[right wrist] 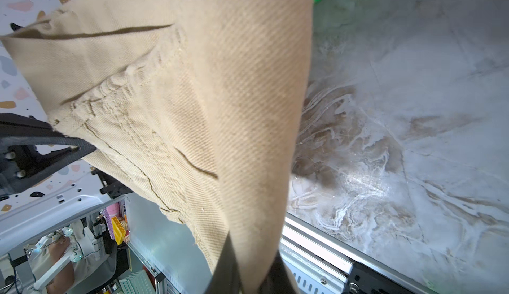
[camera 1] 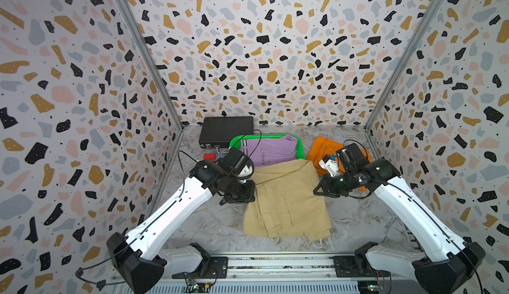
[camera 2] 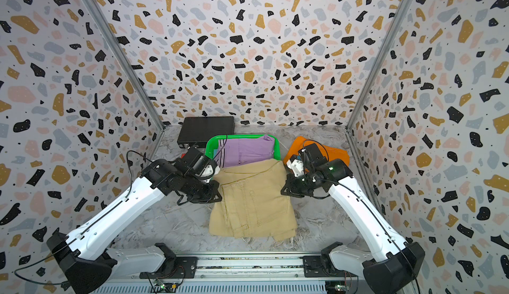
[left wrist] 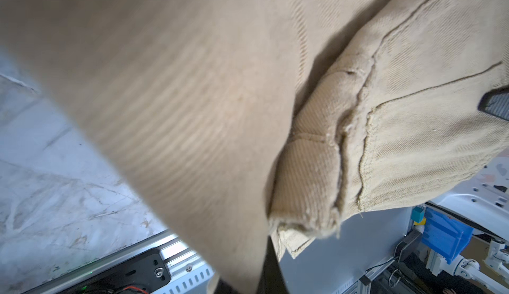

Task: Put the folded long pants in the basket
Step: Pick up the long pant at the center of the board.

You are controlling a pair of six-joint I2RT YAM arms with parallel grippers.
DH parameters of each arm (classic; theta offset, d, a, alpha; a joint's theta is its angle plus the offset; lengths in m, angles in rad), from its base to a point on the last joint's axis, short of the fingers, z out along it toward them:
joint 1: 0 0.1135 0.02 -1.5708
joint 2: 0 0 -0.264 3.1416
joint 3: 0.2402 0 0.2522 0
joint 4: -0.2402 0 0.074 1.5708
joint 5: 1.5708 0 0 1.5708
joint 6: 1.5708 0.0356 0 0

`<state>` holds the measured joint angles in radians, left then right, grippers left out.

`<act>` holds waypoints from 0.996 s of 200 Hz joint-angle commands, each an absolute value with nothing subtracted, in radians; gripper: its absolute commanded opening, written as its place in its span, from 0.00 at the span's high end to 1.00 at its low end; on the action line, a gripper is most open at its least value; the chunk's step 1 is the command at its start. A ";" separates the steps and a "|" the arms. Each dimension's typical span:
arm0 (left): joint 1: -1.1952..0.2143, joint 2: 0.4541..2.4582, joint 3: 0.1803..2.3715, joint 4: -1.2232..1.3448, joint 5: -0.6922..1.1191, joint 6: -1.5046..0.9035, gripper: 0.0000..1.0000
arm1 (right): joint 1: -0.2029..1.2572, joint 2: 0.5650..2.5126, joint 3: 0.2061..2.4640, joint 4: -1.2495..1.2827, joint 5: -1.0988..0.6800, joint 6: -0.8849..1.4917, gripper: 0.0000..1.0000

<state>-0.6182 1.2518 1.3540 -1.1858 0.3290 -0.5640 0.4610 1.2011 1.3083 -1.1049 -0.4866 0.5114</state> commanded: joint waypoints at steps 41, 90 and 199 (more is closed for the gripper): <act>-0.397 1.429 1.665 -1.293 0.410 -0.431 1.00 | 0.459 1.386 1.626 -1.132 -0.462 0.491 1.00; -0.292 1.673 1.893 -1.302 0.431 -0.361 1.00 | 0.458 1.621 1.843 -1.044 -0.420 0.488 1.00; -0.173 2.216 2.321 -1.276 0.487 -0.281 1.00 | 0.447 2.150 2.301 -1.023 -0.350 0.436 1.00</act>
